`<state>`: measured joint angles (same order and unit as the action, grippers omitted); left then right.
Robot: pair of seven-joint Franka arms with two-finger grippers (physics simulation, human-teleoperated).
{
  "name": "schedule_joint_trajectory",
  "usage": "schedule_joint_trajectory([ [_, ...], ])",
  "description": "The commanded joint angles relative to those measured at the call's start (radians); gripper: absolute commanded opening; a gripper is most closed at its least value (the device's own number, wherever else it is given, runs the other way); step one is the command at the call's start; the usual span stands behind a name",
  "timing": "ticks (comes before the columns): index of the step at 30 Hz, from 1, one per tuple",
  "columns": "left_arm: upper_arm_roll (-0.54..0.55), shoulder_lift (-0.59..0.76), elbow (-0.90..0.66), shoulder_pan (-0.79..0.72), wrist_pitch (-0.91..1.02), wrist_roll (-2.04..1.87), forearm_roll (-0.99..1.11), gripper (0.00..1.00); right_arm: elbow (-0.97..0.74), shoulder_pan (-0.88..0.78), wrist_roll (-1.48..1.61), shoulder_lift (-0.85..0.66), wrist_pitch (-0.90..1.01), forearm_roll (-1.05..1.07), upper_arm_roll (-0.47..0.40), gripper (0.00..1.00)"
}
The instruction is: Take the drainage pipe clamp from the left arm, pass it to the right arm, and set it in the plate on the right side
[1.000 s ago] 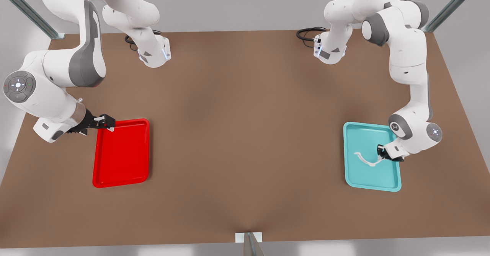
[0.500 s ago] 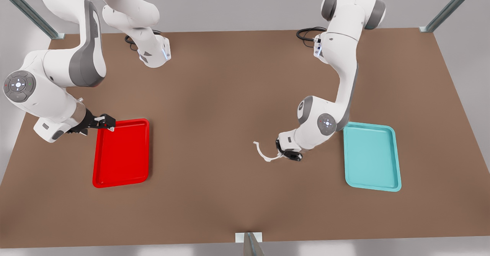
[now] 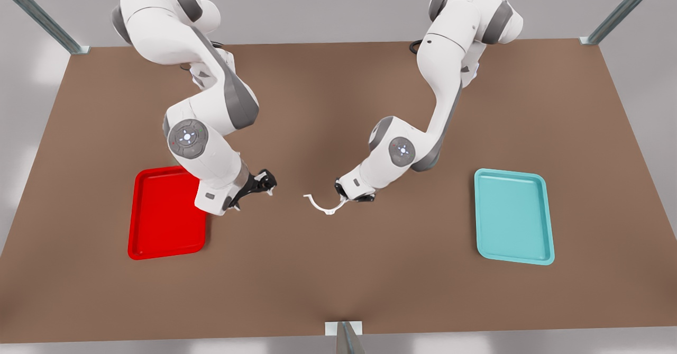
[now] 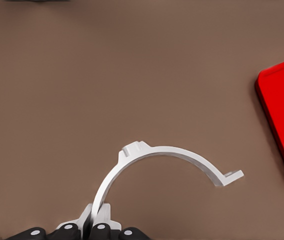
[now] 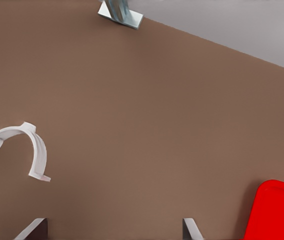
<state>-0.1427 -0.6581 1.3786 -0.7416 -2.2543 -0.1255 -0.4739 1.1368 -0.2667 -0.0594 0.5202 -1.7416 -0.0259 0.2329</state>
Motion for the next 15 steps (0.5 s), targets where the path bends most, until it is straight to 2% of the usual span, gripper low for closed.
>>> schedule_joint_trajectory([
  [1, 0.0, 0.002, 0.002, -0.007, 0.002, -0.352, 0.017, 0.21, -0.002, -0.013, -0.258, 0.006, -0.061, 0.004, 0.011, 1.0],
  [9, 0.002, 0.008, 0.002, -0.009, 0.013, -0.295, 0.014, 0.21, -0.005, -0.02, -0.28, 0.037, -0.118, 0.003, 0.103, 1.0],
  [15, 0.003, 0.026, -0.004, -0.016, 0.05, -0.293, 0.031, 0.21, -0.002, -0.032, -0.269, 0.112, -0.211, 0.001, 0.111, 1.0],
])
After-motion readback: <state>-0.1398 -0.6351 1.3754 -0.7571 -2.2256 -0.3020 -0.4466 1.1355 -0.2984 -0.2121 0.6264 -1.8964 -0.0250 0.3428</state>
